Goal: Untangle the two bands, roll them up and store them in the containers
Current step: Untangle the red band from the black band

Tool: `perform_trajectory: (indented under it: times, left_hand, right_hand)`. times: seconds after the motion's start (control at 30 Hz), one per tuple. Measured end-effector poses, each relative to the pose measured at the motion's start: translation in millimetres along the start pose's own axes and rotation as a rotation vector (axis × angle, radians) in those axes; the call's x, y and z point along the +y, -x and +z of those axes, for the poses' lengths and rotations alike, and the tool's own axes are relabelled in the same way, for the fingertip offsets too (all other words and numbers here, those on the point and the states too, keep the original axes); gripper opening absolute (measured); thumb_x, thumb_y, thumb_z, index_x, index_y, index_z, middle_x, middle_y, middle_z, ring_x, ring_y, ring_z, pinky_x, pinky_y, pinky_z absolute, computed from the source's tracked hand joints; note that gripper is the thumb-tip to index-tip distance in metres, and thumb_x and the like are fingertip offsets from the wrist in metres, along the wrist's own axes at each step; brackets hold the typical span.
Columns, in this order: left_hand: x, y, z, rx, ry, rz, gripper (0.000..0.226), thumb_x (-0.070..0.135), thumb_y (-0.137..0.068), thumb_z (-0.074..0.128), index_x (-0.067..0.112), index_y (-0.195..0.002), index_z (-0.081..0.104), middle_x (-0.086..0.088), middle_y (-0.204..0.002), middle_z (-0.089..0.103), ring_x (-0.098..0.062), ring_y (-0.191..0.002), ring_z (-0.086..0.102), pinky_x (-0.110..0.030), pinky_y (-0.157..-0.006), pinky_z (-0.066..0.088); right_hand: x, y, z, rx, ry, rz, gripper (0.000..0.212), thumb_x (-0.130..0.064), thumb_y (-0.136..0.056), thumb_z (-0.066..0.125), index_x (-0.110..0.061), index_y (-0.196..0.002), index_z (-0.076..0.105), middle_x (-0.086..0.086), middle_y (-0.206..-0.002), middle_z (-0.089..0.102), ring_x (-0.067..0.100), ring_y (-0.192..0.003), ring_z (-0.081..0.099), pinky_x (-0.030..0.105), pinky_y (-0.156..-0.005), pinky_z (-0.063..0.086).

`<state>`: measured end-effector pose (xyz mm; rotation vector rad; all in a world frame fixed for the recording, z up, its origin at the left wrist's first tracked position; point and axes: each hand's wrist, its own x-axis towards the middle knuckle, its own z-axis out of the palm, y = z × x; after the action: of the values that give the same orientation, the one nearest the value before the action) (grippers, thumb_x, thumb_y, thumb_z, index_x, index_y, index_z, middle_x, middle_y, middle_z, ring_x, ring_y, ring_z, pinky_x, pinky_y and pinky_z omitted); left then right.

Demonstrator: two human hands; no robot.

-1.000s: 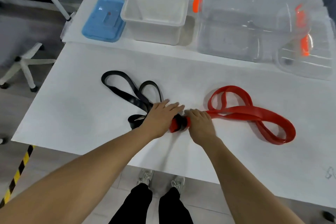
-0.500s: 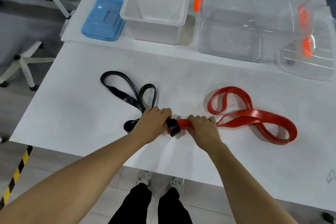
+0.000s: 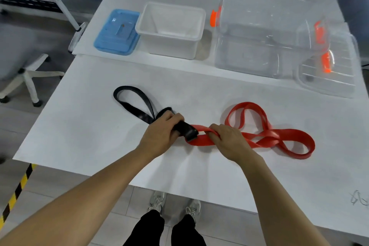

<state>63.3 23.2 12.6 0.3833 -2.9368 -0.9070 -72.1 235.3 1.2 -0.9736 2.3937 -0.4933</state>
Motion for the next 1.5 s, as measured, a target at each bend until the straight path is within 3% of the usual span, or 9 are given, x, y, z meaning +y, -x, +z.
perform_trajectory:
  times: [0.27,0.37,0.5,0.67,0.83,1.0,1.17,1.3,1.5]
  left_hand:
    - [-1,11,-25,0.086,-0.090,-0.076,0.020,0.013,-0.083,0.065,0.020,-0.093,0.049,0.006,-0.084,0.053,-0.022,-0.074,0.050,-0.036,-0.062,0.042]
    - [1,6,-32,0.110,-0.103,-0.096,0.018,0.007,-0.084,0.063,0.016,-0.093,0.050,0.000,-0.080,0.057,-0.023,-0.082,0.049,-0.033,-0.078,0.036]
    - [12,2,-46,0.013,0.058,-0.193,0.029,-0.003,-0.084,0.050,0.024,-0.091,0.042,-0.001,-0.082,0.055,-0.024,-0.079,0.052,-0.037,-0.066,0.044]
    - [32,-12,-81,0.049,0.164,-0.190,0.028,-0.005,-0.086,0.050,0.022,-0.092,0.045,0.000,-0.080,0.054,-0.020,-0.075,0.053,-0.033,-0.064,0.043]
    - [47,-25,-114,0.179,0.114,-0.185,0.016,0.013,-0.086,0.063,0.022,-0.089,0.050,-0.001,-0.081,0.056,-0.016,-0.075,0.053,-0.028,-0.059,0.039]
    - [61,-38,-150,0.355,0.345,-0.319,0.009,0.010,-0.087,0.060,0.015,-0.085,0.053,-0.001,-0.073,0.059,-0.020,-0.065,0.051,-0.033,-0.062,0.041]
    - [64,-40,-170,0.461,0.342,-0.387,0.008,0.013,-0.089,0.059,0.015,-0.085,0.053,0.004,-0.076,0.058,-0.009,-0.067,0.052,-0.024,-0.056,0.038]
    - [50,-35,-173,0.529,0.378,-0.504,0.007,0.015,-0.090,0.052,0.013,-0.084,0.051,-0.004,-0.081,0.058,-0.022,-0.074,0.054,-0.027,-0.056,0.035]
    - [30,-28,-188,0.726,0.561,-0.700,0.019,0.023,-0.086,0.047,0.010,-0.093,0.059,-0.009,-0.091,0.063,-0.038,-0.095,0.063,-0.049,-0.089,0.055]
  right_hand:
    - [-11,3,-21,0.021,0.114,0.191,0.035,-0.040,-0.110,0.036,-0.018,-0.105,0.063,0.002,-0.090,0.068,0.026,-0.081,0.066,0.036,-0.071,0.047]
    - [-19,2,-25,0.084,0.248,0.235,0.035,-0.038,-0.109,0.037,-0.018,-0.109,0.065,0.004,-0.100,0.068,0.030,-0.096,0.066,0.043,-0.089,0.045]
    - [-27,6,-42,0.212,0.132,0.186,0.039,-0.013,-0.099,0.051,-0.025,-0.133,0.065,0.002,-0.125,0.068,0.031,-0.121,0.058,0.046,-0.113,0.033]
    - [-45,18,-90,0.103,-0.234,0.226,0.024,-0.014,-0.098,0.053,-0.028,-0.112,0.065,0.003,-0.087,0.071,0.020,-0.072,0.063,0.029,-0.062,0.049]
    - [-43,28,-121,0.283,-0.388,0.288,0.011,-0.023,-0.095,0.065,-0.027,-0.102,0.072,-0.001,-0.086,0.071,0.021,-0.080,0.066,0.033,-0.074,0.051]
    - [-42,31,-145,0.376,-0.505,0.308,0.014,-0.027,-0.094,0.065,-0.018,-0.090,0.075,-0.001,-0.073,0.066,0.021,-0.067,0.057,0.031,-0.064,0.043]
    - [-36,31,-159,0.573,-0.505,0.505,0.026,-0.027,-0.098,0.053,-0.018,-0.106,0.076,0.007,-0.096,0.071,0.031,-0.093,0.062,0.036,-0.079,0.044]
    - [-29,34,-162,0.625,-0.452,0.596,0.025,-0.022,-0.099,0.053,-0.010,-0.107,0.073,0.011,-0.094,0.067,0.032,-0.092,0.057,0.033,-0.080,0.041]
    - [-4,50,-165,0.741,-0.510,0.768,0.027,-0.018,-0.098,0.054,-0.009,-0.122,0.065,0.018,-0.119,0.069,0.041,-0.115,0.062,0.042,-0.093,0.049]
